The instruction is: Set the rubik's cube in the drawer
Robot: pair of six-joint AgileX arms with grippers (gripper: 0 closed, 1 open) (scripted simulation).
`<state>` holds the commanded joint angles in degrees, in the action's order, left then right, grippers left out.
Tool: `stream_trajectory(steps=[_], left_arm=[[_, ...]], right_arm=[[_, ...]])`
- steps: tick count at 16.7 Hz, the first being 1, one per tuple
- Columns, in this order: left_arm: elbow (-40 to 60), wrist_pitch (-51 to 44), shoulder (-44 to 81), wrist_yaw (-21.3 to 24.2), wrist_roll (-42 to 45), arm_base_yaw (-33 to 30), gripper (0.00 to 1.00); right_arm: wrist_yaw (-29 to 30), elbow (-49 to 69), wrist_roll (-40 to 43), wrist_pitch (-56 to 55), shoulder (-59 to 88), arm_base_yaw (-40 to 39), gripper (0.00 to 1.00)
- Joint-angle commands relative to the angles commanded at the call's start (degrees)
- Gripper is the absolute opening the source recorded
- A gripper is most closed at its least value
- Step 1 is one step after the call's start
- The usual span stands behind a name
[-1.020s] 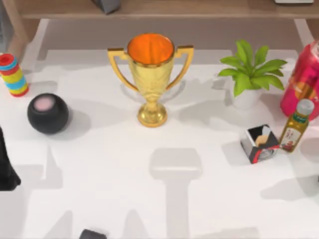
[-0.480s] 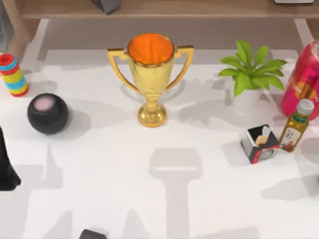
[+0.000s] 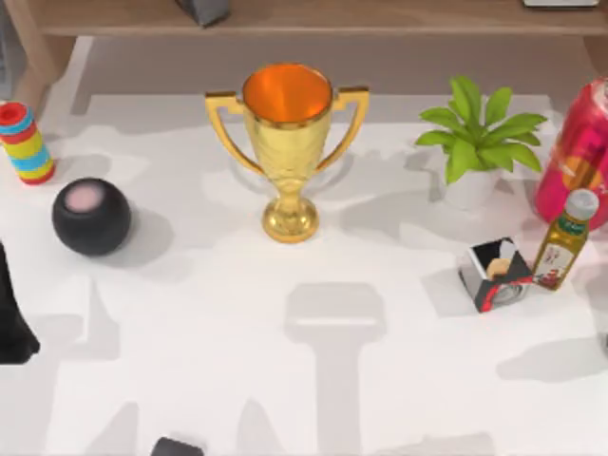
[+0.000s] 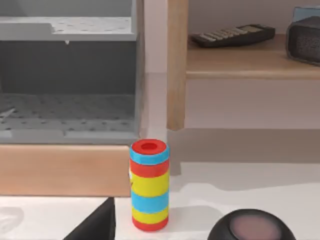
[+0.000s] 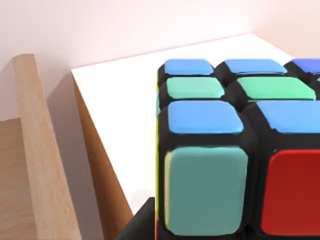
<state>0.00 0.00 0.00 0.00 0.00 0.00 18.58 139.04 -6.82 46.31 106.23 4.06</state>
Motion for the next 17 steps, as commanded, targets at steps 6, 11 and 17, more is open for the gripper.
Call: stream_trajectory(steps=[6,11,17], left_arm=[[0.0,0.0,0.0,0.0,0.0,0.0,1.0],[0.0,0.0,0.0,0.0,0.0,0.0,1.0],[0.0,0.0,0.0,0.0,0.0,0.0,1.0]], right_arm=[[-5.2,15.8,7.2,27.8,16.5,11.3,0.0],[-11.8,23.8,17.8,44.2,36.3,16.9,0.0],[-17.5,27.2,26.5,51.1,51.6,17.5,0.0]])
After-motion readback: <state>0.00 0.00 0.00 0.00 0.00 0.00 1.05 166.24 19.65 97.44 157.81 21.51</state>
